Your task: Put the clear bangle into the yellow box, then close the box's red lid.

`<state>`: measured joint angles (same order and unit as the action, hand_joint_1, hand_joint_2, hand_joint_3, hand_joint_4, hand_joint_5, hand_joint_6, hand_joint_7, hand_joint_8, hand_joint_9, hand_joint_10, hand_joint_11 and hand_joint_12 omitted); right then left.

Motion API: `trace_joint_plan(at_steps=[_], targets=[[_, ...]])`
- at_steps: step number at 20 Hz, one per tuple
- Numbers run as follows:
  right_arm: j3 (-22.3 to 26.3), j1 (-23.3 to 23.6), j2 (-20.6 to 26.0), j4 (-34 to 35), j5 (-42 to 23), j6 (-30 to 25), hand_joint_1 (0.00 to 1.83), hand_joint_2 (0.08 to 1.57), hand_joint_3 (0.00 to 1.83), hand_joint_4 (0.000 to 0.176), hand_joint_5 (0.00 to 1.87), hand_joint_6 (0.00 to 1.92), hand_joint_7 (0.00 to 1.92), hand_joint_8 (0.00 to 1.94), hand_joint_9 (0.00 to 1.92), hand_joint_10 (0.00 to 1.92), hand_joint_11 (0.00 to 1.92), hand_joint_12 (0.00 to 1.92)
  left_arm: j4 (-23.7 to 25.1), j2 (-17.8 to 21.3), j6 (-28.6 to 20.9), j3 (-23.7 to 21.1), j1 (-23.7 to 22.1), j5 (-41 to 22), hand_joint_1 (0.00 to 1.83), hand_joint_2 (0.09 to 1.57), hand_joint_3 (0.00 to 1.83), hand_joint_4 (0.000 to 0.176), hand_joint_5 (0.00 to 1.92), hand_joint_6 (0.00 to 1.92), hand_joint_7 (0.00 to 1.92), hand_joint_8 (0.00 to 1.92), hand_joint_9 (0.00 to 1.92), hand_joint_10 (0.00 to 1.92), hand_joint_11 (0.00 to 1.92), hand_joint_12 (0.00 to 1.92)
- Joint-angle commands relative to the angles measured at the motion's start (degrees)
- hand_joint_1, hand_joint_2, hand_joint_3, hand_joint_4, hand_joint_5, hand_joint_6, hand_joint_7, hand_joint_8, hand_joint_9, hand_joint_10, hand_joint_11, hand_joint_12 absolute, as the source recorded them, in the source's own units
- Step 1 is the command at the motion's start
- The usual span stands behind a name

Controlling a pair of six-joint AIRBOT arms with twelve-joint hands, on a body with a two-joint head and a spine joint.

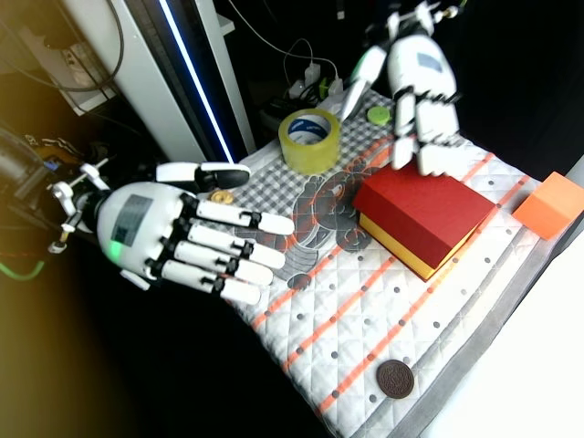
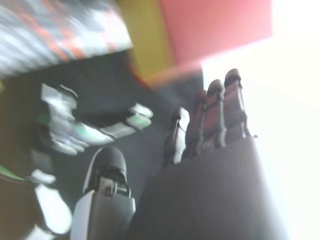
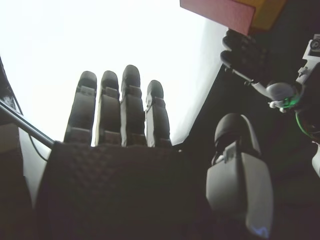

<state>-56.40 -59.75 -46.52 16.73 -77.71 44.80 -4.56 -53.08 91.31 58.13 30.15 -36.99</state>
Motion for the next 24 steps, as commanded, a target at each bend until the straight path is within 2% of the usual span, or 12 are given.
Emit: trace_joint_plan(at_steps=[1, 4, 6, 8, 9, 12, 15, 18, 20, 22, 23, 24], targets=[[0.05, -0.16, 0.78, 0.98, -8.46, -0.4, 0.0, 1.16, 0.01, 0.127, 0.18, 0.0, 0.25, 0.0, 0.09, 0.0, 0.0, 0.0, 0.62, 0.49, -0.49, -1.16, -0.29, -12.05, 0.0, 1.14, 0.0, 0.176, 0.0, 0.0, 0.0, 0.0, 0.0, 0.0, 0.0, 0.0], [1.63, -3.2, 2.59, 1.03, -11.52, -0.39, 0.0, 1.17, 0.01, 0.089, 0.16, 0.0, 0.23, 0.0, 0.08, 0.0, 0.01, 0.01, -2.46, 4.89, -0.51, -4.87, 3.46, -21.8, 0.0, 1.11, 0.0, 0.176, 0.0, 0.0, 0.0, 0.0, 0.0, 0.0, 0.0, 0.0], [3.24, -6.05, 3.94, 1.35, -13.8, -0.39, 0.04, 1.26, 0.01, 0.0, 0.22, 0.01, 0.29, 0.01, 0.13, 0.01, 0.05, 0.03, -3.73, 7.02, -1.15, -7.38, 7.2, -27.0, 0.0, 1.15, 0.0, 0.176, 0.0, 0.0, 0.0, 0.0, 0.0, 0.0, 0.0, 0.0], [4.25, -7.98, 4.71, 1.41, -16.71, -0.39, 0.17, 1.22, 0.0, 0.0, 0.29, 0.01, 0.36, 0.01, 0.21, 0.01, 0.11, 0.08, -4.86, 8.14, -5.77, -8.24, 10.88, -32.32, 0.0, 1.13, 0.0, 0.153, 0.0, 0.0, 0.0, 0.0, 0.0, 0.0, 0.0, 0.0], [4.85, -9.41, 5.48, 1.8, -19.91, -0.37, 0.47, 1.28, 0.0, 0.0, 0.28, 0.0, 0.32, 0.0, 0.3, 0.0, 0.1, 0.44, -5.4, 8.68, -17.75, -6.82, 14.17, -37.41, 0.0, 1.13, 0.0, 0.174, 0.0, 0.0, 0.0, 0.0, 0.0, 0.0, 0.0, 0.0], [4.91, -10.68, 5.69, 1.9, -21.75, -0.17, 0.62, 1.25, 0.0, 0.0, 0.28, 0.0, 0.33, 0.0, 0.33, 0.0, 0.02, 0.85, -6.75, 7.19, -36.72, -2.78, 20.68, -45.29, 0.36, 1.1, 0.0, 0.161, 0.0, 0.0, 0.0, 0.0, 0.0, 0.0, 0.0, 0.0], [5.31, -10.68, 5.54, 1.86, -22.38, 0.63, 0.69, 1.23, 0.0, 0.0, 0.31, 0.0, 0.35, 0.0, 0.34, 0.0, 0.0, 0.85, -9.31, 3.78, -51.98, 1.91, 26.14, -48.65, 0.52, 1.08, 0.0, 0.176, 0.0, 0.0, 0.0, 0.0, 0.0, 0.0, 0.0, 0.0], [6.02, -10.67, 5.78, 0.62, -23.25, 1.55, 0.61, 1.18, 0.0, 0.0, 0.31, 0.0, 0.38, 0.01, 0.34, 0.01, 0.0, 0.82, -11.3, 2.11, -62.21, 3.17, 31.62, -57.0, 0.42, 1.1, 0.0, 0.164, 0.0, 0.0, 0.0, 0.0, 0.0, 0.0, 0.0, 0.0], [6.35, -10.06, 5.77, -0.76, -23.25, 2.95, 0.36, 1.28, 0.0, 0.0, 0.35, 0.01, 0.56, 0.02, 0.53, 0.04, 0.03, 1.17, -13.13, 2.8, -64.92, 2.31, 35.26, -62.36, 0.44, 1.07, 0.0, 0.152, 0.0, 0.0, 0.0, 0.0, 0.0, 0.0, 0.0, 0.0], [6.81, -8.48, 5.76, -2.23, -23.28, 4.35, 0.09, 1.41, 0.02, 0.001, 0.26, 0.01, 0.36, 0.0, 0.39, 0.01, 0.0, 0.99, -13.23, 2.95, -65.7, 2.17, 35.6, -62.37, 0.38, 1.06, 0.0, 0.018, 0.05, 0.0, 0.18, 0.01, 0.24, 0.01, 0.0, 0.83], [6.82, -7.04, 5.76, -4.2, -23.29, 4.83, 0.09, 1.39, 0.0, 0.0, 0.32, 0.03, 0.32, 0.0, 0.34, 0.0, 0.0, 0.95, -12.57, 2.98, -65.89, 1.99, 35.5, -62.38, 0.25, 1.16, 0.02, 0.021, 0.08, 0.01, 0.23, 0.01, 0.28, 0.02, 0.0, 0.97], [6.75, -5.63, 5.66, -5.82, -23.29, 5.0, 0.17, 1.32, 0.0, 0.0, 0.27, 0.01, 0.23, 0.0, 0.22, 0.0, 0.0, 0.6, -11.69, 3.13, -66.18, 1.69, 35.09, -62.39, 0.19, 1.24, 0.02, 0.091, 0.18, 0.03, 0.32, 0.02, 0.38, 0.04, 0.0, 0.93]])
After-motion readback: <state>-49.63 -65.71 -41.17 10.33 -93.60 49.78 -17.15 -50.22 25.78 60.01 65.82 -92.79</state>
